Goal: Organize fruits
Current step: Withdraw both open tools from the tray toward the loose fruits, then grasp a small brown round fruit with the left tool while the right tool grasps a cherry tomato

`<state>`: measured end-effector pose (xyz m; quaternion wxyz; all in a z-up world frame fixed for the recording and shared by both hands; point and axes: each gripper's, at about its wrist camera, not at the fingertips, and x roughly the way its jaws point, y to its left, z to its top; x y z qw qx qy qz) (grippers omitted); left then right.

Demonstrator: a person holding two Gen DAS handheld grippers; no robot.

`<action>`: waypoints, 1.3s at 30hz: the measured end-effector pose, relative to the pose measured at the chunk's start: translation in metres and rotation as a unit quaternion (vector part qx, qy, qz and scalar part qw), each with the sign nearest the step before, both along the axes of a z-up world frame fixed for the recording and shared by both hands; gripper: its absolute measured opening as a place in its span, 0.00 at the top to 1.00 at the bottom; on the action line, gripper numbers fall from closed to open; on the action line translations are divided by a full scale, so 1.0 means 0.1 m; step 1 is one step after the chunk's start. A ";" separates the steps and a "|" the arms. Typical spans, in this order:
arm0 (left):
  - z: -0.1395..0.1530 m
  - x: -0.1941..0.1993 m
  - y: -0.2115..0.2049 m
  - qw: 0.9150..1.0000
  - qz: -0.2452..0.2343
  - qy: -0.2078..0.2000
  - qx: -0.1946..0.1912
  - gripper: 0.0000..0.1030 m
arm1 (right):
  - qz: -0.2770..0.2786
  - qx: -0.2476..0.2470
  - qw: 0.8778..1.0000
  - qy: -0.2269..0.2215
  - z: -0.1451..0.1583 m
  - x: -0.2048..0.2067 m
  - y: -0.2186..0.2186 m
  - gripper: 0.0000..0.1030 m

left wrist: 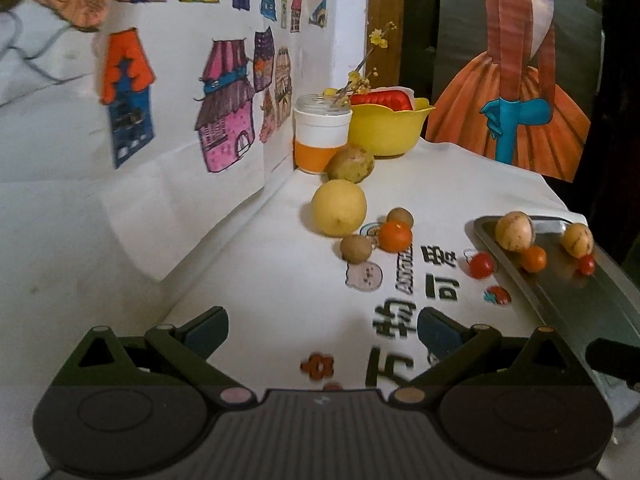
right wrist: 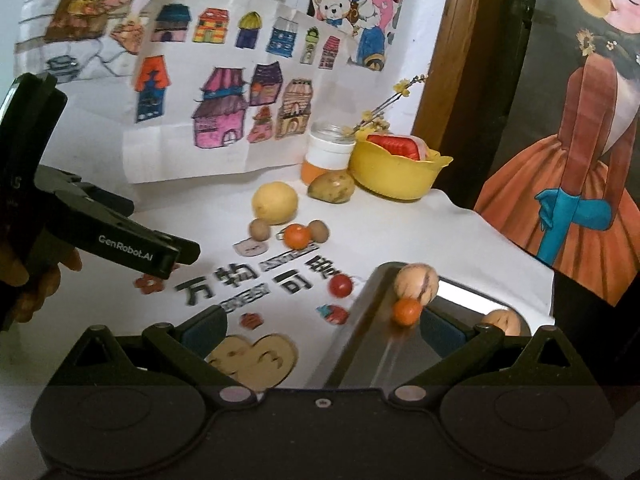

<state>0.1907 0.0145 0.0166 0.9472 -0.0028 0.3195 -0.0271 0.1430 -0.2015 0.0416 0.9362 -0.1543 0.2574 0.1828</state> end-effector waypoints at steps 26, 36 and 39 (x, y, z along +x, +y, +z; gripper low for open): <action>-0.24 0.80 -0.14 1.000 -0.021 0.017 -0.003 0.02 | 0.075 -0.008 0.996 0.044 -0.38 0.95 0.14 0.15; -0.26 0.87 -0.14 1.000 -0.024 0.012 -0.005 0.17 | 0.073 -0.018 0.996 0.047 -0.45 1.06 0.20 0.33; -0.26 0.89 -0.15 1.000 -0.025 0.012 -0.010 0.22 | 0.070 -0.019 0.996 0.049 -0.47 1.10 0.20 0.42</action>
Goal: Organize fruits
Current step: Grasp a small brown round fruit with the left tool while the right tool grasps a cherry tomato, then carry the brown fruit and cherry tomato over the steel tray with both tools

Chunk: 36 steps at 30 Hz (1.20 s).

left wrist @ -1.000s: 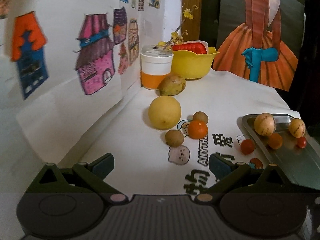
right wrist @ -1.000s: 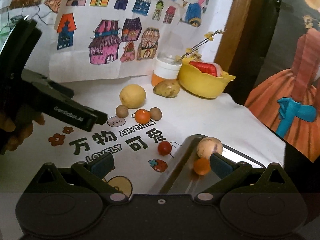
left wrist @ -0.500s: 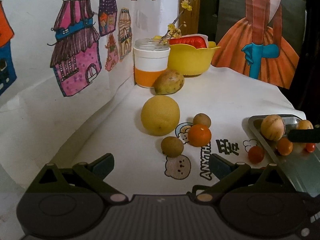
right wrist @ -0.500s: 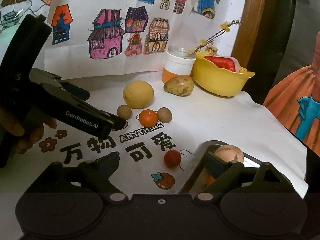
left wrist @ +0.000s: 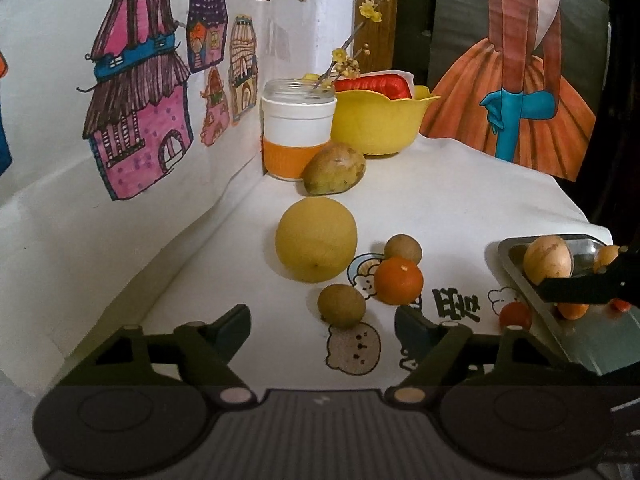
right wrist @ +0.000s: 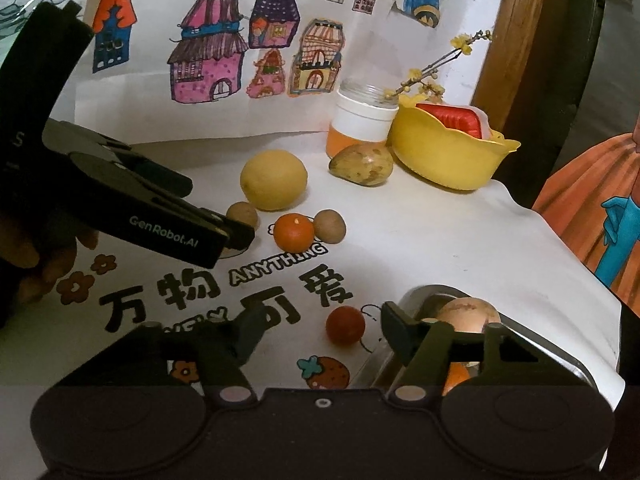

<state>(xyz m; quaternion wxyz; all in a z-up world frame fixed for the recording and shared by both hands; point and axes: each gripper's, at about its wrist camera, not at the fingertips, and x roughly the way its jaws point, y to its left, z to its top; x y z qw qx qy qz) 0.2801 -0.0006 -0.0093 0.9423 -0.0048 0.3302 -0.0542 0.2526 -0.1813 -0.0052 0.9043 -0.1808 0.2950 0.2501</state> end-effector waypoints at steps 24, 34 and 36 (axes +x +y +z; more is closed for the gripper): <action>-0.06 0.14 -0.09 1.000 -0.014 0.016 -0.018 0.71 | -0.010 -0.002 1.000 0.011 -0.11 0.12 0.00 0.71; -0.03 0.02 -0.15 0.999 -0.025 0.021 -0.017 0.71 | -0.013 0.002 1.000 0.011 -0.10 0.07 -0.03 0.76; -0.02 -0.02 -0.17 0.999 -0.028 0.022 -0.018 0.71 | -0.011 0.004 1.000 0.010 -0.10 0.04 -0.03 0.76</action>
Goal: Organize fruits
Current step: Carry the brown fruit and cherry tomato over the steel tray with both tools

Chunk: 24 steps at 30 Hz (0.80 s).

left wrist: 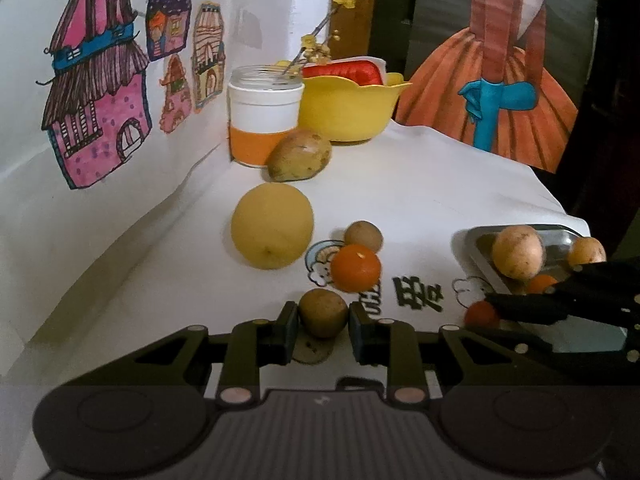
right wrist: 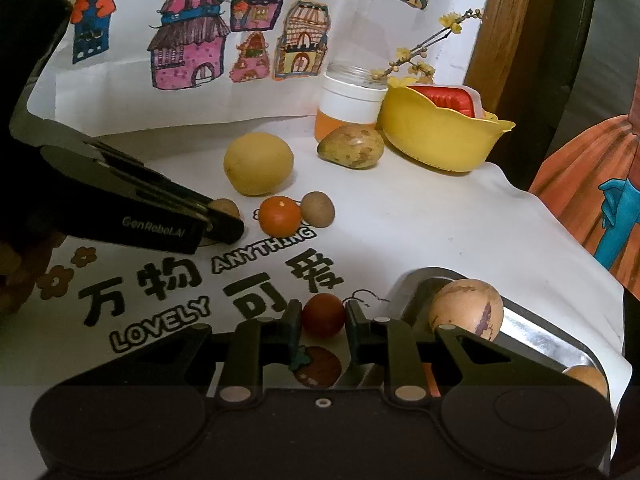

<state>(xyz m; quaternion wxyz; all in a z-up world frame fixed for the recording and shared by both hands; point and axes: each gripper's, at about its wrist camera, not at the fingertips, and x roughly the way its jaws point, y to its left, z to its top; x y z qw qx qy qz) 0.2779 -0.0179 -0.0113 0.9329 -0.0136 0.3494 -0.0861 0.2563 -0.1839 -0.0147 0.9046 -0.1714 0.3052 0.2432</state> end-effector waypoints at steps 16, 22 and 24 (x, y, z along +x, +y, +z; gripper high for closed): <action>0.16 -0.39 -0.25 1.000 -0.018 -0.007 -0.015 0.71 | -0.013 0.036 0.999 -0.023 0.23 -0.44 -0.23 0.76; 0.24 -0.49 -0.43 0.999 -0.029 -0.013 -0.017 0.71 | -0.023 0.036 0.998 -0.040 0.34 -0.60 -0.43 0.76; 0.27 -0.52 -0.50 0.999 -0.032 -0.016 -0.018 0.71 | -0.030 0.038 0.998 -0.046 0.38 -0.65 -0.53 0.76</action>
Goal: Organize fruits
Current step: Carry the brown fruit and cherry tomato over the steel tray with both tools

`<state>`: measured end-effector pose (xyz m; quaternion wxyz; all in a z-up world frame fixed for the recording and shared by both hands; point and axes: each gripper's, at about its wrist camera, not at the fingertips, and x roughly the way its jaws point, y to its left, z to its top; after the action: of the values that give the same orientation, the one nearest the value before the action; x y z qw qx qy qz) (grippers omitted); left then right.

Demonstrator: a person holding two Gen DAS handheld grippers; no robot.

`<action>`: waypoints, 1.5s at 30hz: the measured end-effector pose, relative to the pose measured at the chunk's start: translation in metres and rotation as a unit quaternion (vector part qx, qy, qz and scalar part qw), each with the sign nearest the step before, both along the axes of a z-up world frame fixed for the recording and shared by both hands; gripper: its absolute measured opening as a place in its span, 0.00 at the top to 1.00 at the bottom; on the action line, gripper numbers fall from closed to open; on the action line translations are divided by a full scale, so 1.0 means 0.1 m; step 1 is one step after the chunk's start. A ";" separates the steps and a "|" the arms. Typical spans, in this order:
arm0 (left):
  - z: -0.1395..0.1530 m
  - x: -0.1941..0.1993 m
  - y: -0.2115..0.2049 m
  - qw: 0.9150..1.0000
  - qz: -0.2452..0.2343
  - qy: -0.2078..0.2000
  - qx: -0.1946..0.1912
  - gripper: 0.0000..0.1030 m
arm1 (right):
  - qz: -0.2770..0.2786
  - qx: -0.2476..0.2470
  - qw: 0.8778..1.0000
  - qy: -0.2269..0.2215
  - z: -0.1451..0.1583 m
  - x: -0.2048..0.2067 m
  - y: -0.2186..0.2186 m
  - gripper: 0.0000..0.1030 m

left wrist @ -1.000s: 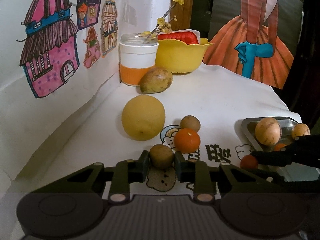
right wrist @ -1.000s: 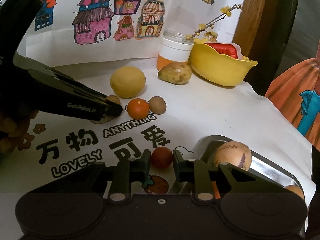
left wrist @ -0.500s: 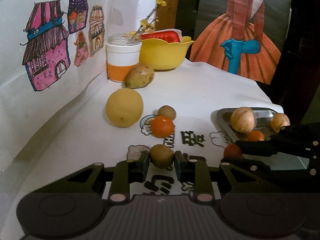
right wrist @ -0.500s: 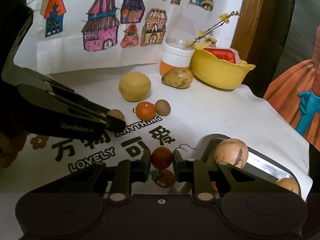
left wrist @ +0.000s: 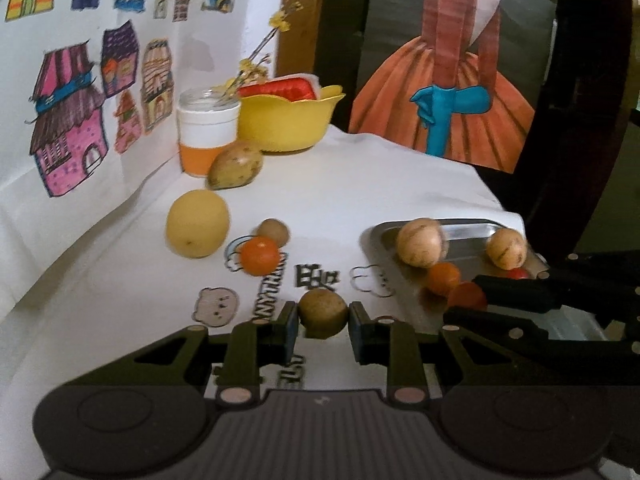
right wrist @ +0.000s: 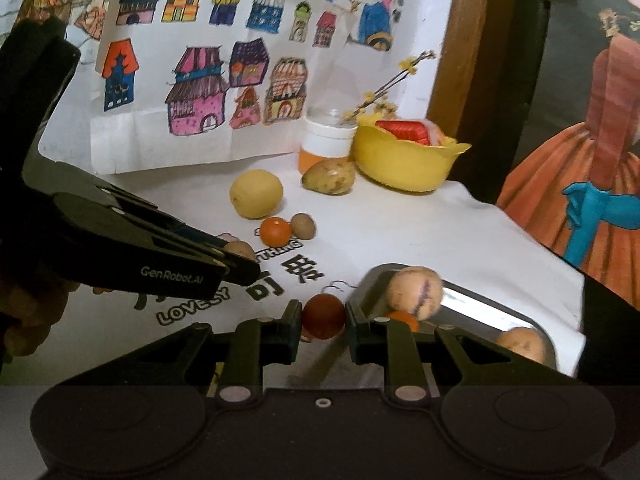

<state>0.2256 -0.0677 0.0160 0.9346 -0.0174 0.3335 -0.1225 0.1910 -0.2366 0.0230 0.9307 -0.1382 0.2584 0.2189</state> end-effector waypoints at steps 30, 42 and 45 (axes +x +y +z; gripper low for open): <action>-0.11 -0.06 -1.26 0.996 -0.092 0.012 0.013 0.71 | -0.101 -0.003 0.995 0.003 -0.17 -0.29 -1.21 0.76; -0.18 0.11 -1.35 0.996 -0.088 0.016 0.017 0.71 | -0.095 0.010 0.995 0.009 -0.29 -0.04 -1.24 0.76; -0.20 0.11 -1.31 0.996 -0.087 0.019 0.021 0.71 | -0.085 0.009 0.996 0.011 -0.31 0.01 -1.19 0.76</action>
<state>0.2362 -0.1991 -0.0038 0.9141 0.0289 0.3540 -0.1958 0.1922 -0.3554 -0.0084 0.9443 -0.1048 0.2775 0.1424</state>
